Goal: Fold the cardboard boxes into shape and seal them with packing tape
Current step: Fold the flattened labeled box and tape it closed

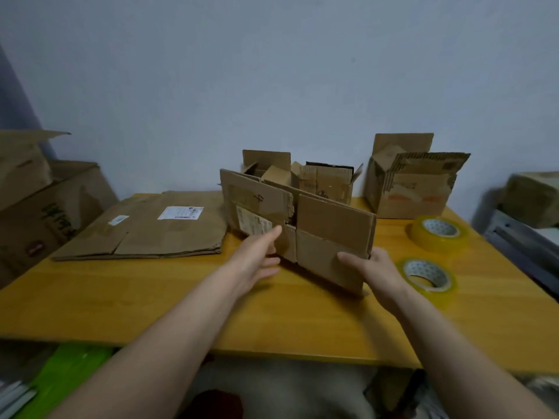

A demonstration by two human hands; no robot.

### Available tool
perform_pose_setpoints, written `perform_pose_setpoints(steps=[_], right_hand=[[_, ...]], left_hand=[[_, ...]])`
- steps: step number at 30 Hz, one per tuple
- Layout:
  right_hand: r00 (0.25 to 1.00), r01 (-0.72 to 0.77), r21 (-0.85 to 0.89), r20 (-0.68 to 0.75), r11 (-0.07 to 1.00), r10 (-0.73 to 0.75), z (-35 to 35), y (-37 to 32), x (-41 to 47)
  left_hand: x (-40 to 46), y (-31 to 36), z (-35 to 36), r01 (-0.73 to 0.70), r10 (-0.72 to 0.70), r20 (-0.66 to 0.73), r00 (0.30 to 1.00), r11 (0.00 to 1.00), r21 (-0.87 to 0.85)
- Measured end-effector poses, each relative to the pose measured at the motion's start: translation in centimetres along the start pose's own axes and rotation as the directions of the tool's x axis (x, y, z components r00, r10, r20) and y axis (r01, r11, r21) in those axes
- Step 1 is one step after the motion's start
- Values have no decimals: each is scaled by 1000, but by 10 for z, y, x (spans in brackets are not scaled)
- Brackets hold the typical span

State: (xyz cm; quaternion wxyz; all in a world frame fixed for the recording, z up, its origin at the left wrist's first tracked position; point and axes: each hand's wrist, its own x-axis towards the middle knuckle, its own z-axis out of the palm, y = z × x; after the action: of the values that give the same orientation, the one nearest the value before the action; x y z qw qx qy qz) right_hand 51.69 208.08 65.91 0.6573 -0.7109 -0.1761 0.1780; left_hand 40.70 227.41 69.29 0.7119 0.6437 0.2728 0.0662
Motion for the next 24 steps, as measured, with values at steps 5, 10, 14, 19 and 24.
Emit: perform_pose_setpoints(steps=[5, 10, 14, 19, 24], right_hand=[[951, -59, 52, 306, 997, 41, 18, -5, -18], [850, -129, -94, 502, 987, 159, 37, -15, -26], [875, -91, -351, 419, 932, 243, 67, -24, -16], [888, 48, -584, 397, 811, 233, 104, -30, 3], [899, 148, -673, 397, 724, 185, 102, -42, 11]], left_hand=[[12, 9, -2, 110, -95, 57, 994, 914, -390], [20, 0, -24, 282, -262, 116, 958, 789, -545], [30, -16, -30, 345, -312, 173, 934, 664, -664], [36, -26, -23, 378, -367, 168, 915, 633, -676], [37, -16, -23, 310, -299, 120, 947, 742, -595]])
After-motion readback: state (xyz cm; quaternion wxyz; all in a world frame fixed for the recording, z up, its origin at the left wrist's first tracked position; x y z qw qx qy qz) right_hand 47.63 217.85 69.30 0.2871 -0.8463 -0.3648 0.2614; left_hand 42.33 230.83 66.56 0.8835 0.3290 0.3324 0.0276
